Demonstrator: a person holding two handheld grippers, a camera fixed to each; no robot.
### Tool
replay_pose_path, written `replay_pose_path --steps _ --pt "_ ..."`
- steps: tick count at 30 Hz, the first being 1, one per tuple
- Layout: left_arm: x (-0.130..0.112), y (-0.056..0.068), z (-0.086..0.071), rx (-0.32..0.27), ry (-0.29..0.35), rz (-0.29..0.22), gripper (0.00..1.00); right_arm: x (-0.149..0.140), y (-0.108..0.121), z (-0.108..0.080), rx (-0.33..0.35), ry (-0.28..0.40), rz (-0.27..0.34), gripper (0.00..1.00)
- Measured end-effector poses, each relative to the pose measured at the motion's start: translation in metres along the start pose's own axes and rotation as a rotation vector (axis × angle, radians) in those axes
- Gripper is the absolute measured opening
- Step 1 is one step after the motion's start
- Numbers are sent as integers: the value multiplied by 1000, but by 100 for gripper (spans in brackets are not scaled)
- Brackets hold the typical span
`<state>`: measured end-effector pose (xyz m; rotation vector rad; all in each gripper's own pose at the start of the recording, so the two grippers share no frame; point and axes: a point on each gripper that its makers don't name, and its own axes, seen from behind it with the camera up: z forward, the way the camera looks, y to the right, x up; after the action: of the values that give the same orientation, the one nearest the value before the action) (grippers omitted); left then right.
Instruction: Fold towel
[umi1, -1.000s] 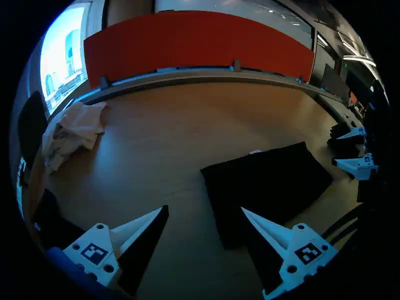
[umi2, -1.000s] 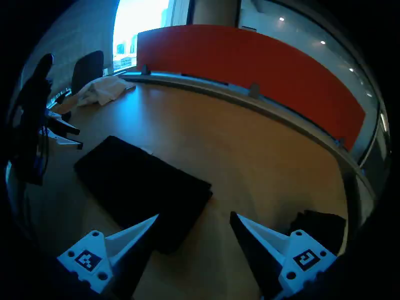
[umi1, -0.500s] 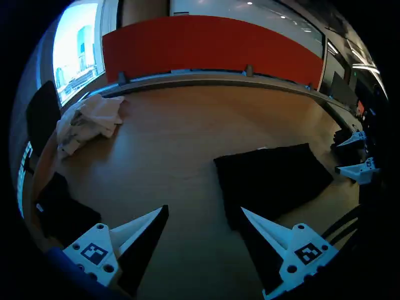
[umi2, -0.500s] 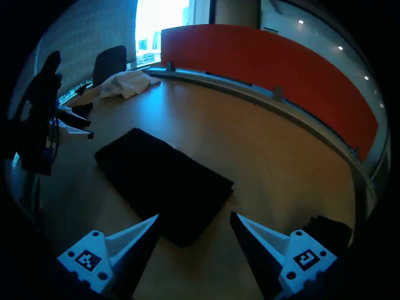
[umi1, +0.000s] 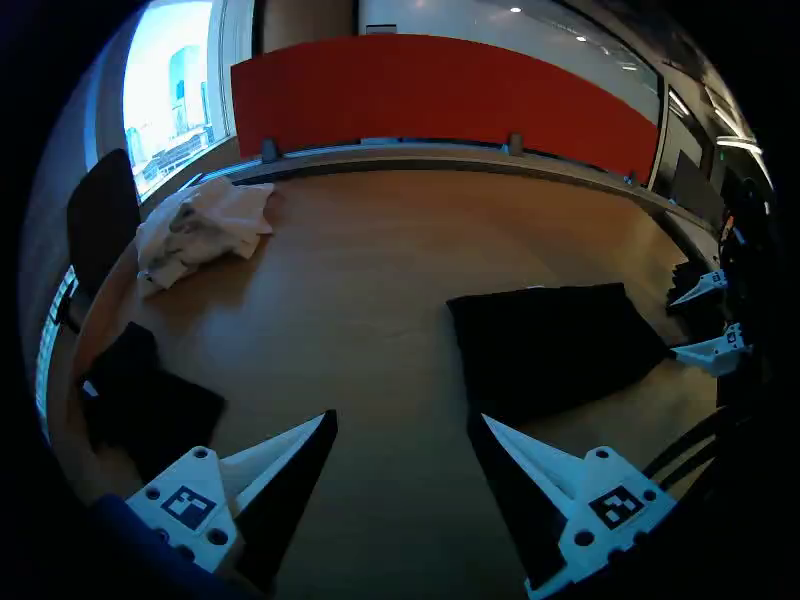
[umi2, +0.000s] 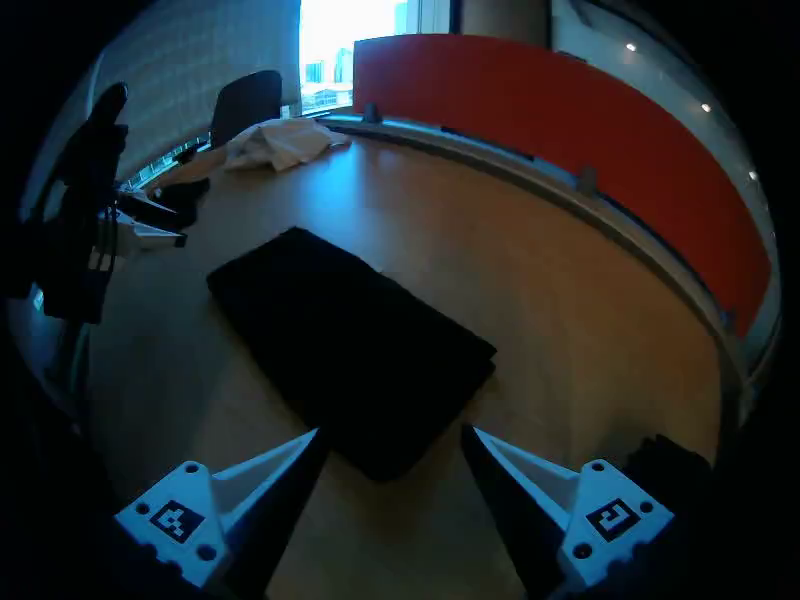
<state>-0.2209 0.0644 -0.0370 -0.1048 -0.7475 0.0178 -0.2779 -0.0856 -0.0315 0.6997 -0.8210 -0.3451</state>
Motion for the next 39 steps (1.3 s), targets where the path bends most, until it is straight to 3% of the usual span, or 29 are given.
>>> replay_pose_path --steps 11,19,23,29,35,39 --pt "-20 -18 -22 30 -15 -31 96 -21 -6 3 33 -59 -32 77" --pt "-30 -30 -35 50 -21 -47 97 -25 -6 5 41 -69 -31 67" --pt "-33 -33 -38 52 -24 -47 97 -28 -9 6 53 -81 -32 53" --pt "-34 -32 -39 51 -24 -41 96 -30 -9 7 55 -88 -25 22" --pt "-35 -35 -40 55 -27 -42 96 -31 -10 7 60 -98 -28 9" --pt "-36 -37 -40 58 -27 -43 96 -29 -9 7 50 -95 -39 6"
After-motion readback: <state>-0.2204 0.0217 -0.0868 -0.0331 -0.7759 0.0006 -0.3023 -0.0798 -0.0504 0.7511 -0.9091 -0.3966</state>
